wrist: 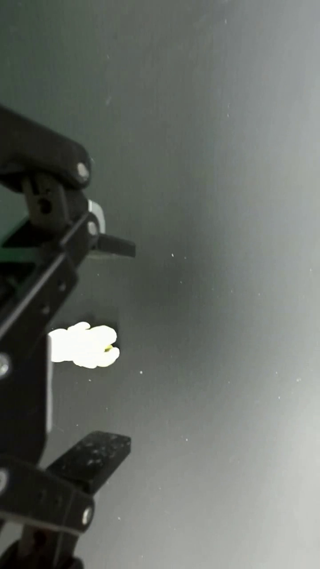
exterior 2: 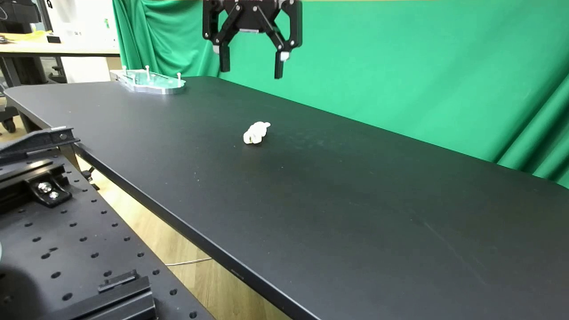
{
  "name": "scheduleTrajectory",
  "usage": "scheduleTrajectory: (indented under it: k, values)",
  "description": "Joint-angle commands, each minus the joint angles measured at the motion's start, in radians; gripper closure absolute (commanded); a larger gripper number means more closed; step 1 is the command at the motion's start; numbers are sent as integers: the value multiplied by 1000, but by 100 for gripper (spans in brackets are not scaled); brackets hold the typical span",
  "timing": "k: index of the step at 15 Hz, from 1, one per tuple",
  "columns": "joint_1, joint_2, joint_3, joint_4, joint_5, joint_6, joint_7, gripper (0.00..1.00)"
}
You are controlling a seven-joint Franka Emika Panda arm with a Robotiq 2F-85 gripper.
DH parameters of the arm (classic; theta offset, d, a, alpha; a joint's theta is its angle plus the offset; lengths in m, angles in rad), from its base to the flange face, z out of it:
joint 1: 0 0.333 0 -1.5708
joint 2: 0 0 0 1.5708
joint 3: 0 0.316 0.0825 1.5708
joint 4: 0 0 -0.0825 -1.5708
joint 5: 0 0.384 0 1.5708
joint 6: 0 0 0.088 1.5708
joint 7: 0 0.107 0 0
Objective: Move the bunny toy to the right
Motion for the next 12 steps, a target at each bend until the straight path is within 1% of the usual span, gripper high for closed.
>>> scheduleTrajectory:
  k: [1,4,7,9,12]
  values:
    - [41,160,-2,48,88,67,0,0]
    - [44,275,10,95,115,127,-18,0]
    - [31,367,20,148,88,185,-18,0]
    - [27,422,22,187,66,204,-6,0]
    - [23,491,33,236,75,213,-14,0]
